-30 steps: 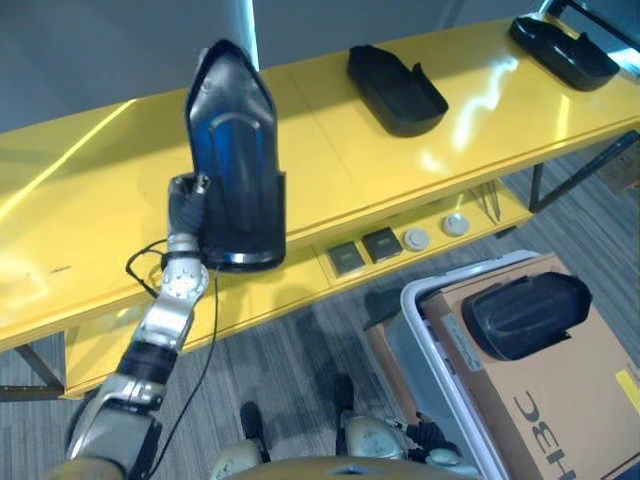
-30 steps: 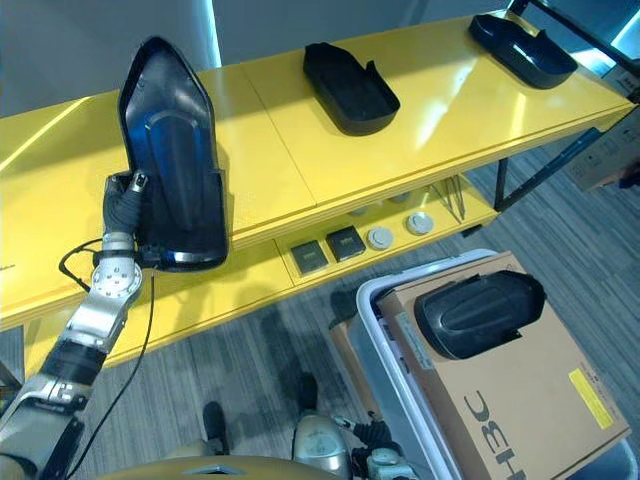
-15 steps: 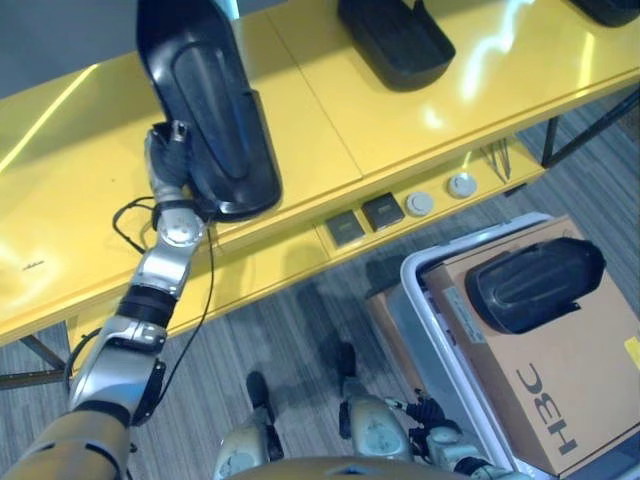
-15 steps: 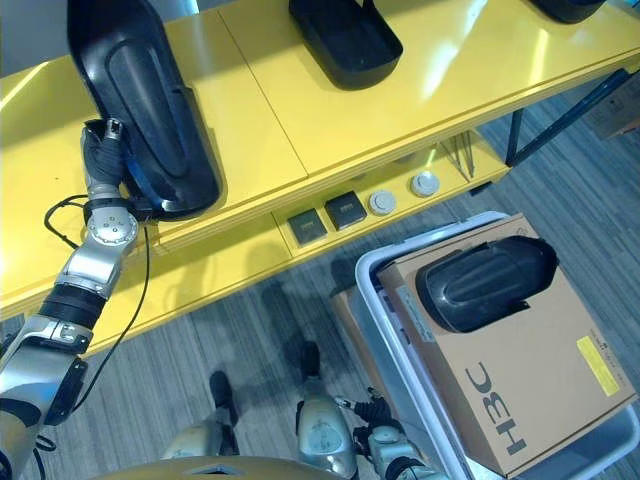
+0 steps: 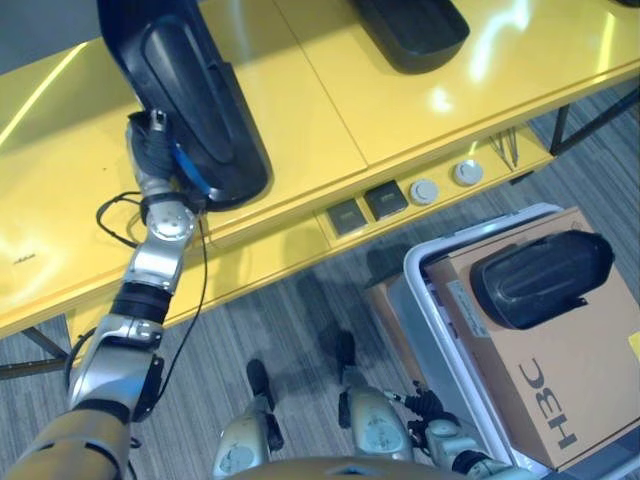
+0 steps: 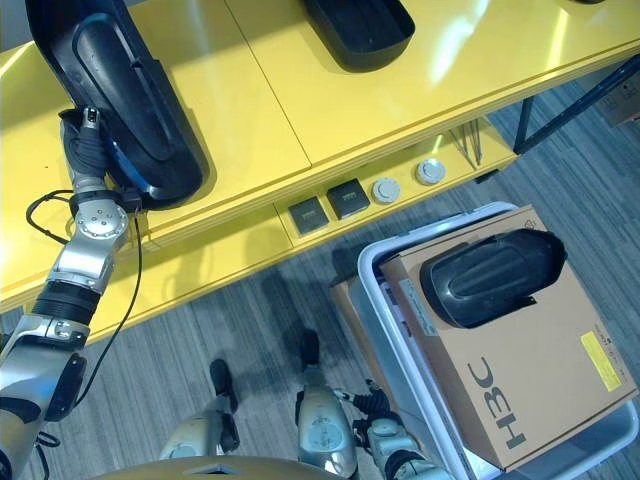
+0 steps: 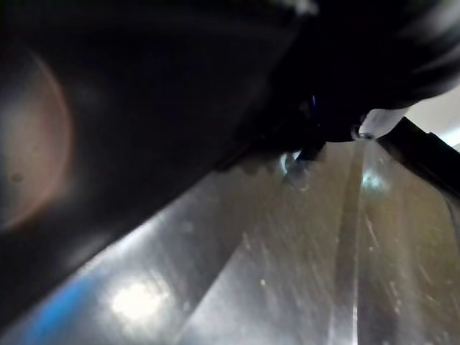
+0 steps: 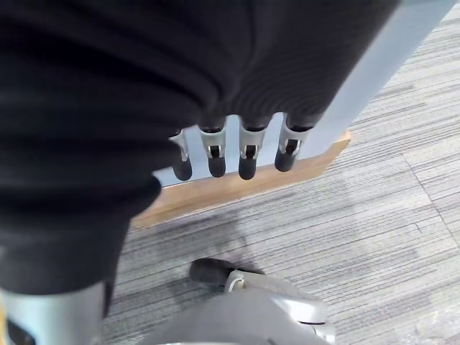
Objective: Move parts from the plastic box to the shelf.
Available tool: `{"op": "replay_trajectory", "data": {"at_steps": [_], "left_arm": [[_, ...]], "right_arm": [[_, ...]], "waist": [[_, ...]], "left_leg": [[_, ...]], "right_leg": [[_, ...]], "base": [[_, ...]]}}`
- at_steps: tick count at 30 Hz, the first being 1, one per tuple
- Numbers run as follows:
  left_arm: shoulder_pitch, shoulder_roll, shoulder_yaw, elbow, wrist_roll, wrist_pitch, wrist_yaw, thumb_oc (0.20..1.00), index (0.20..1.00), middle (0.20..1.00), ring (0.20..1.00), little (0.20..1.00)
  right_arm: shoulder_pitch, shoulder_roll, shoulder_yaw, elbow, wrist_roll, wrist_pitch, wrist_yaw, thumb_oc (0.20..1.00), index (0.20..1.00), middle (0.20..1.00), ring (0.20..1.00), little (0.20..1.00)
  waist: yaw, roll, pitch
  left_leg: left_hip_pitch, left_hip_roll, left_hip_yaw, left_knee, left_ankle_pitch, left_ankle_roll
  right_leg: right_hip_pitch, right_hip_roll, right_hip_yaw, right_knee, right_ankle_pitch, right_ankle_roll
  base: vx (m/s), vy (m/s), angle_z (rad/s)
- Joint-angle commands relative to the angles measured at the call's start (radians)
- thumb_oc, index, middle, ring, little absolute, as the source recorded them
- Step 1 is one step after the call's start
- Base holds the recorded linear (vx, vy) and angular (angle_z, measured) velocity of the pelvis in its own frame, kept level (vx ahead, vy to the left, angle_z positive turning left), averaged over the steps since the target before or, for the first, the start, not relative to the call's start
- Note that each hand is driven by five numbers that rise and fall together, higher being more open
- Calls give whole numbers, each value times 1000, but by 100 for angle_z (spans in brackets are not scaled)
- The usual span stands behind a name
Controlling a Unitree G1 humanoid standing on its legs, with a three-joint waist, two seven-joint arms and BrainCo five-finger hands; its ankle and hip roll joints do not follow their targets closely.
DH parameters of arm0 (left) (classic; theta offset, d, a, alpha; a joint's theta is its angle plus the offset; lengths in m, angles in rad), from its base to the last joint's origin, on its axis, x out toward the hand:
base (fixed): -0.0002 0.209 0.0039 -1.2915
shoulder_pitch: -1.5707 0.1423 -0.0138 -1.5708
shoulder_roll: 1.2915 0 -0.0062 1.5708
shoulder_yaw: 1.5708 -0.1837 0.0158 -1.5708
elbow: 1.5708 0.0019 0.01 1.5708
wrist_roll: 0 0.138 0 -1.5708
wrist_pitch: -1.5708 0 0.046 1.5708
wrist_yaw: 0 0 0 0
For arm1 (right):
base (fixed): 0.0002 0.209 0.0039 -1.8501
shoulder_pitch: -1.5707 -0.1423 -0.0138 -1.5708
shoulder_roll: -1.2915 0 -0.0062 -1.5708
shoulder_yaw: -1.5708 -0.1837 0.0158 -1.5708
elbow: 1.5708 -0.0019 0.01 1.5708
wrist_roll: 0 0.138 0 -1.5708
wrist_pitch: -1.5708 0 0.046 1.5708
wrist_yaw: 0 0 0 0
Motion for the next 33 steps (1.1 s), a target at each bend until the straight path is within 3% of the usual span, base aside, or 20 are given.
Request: {"op": "replay_trajectory", "data": {"at_steps": [1, 2, 24, 29, 33], "left_arm": [[-5, 49, 13, 58, 51, 5, 21, 878, 878, 878, 878, 878], [-5, 49, 13, 58, 52, 5, 21, 1000, 1000, 1000, 1000, 1000], [106, -21, 95, -161, 78, -21, 95, 1000, 1000, 1000, 1000, 1000], [130, 22, 89, -311, 160, -78, 80, 1000, 1000, 1000, 1000, 1000], [205, 108, 60, -449, 246, -133, -15, 1000, 1000, 1000, 1000, 1000]], "right_arm": [[-10, 51, 39, 25, -3, -2, 27, 1000, 1000, 1000, 1000, 1000], [-10, 50, 39, 25, -3, -2, 27, 1000, 1000, 1000, 1000, 1000], [-20, 54, 49, -1, -12, -16, 8, 1000, 1000, 1000, 1000, 1000], [-20, 60, 46, 3, 2, -28, 9, 1000, 1000, 1000, 1000, 1000], [12, 61, 40, 2, 8, -33, 26, 1000, 1000, 1000, 1000, 1000]], "waist": [[10, -27, -5], [10, -27, -5], [29, -31, -6], [34, -32, -21], [40, -32, -48]], "left_leg": [[-11, 20, -42, -4, -6, -16], [-12, 20, -42, -4, -6, -16], [-12, 29, -52, -4, -9, -17], [3, 35, -53, -4, -17, -20], [39, 42, -49, -4, -31, -24]], "right_leg": [[-10, -85, 8, 1, 21, 95], [-10, -85, 8, 1, 21, 95], [-7, -71, 0, 1, 6, 85], [10, -68, -5, 1, -4, 84], [46, -64, -7, 1, -18, 83]], "base": [[0, 0, 0], [0, 0, 0], [0, 0, 0], [12, -3, 2], [48, -4, -1]]}}
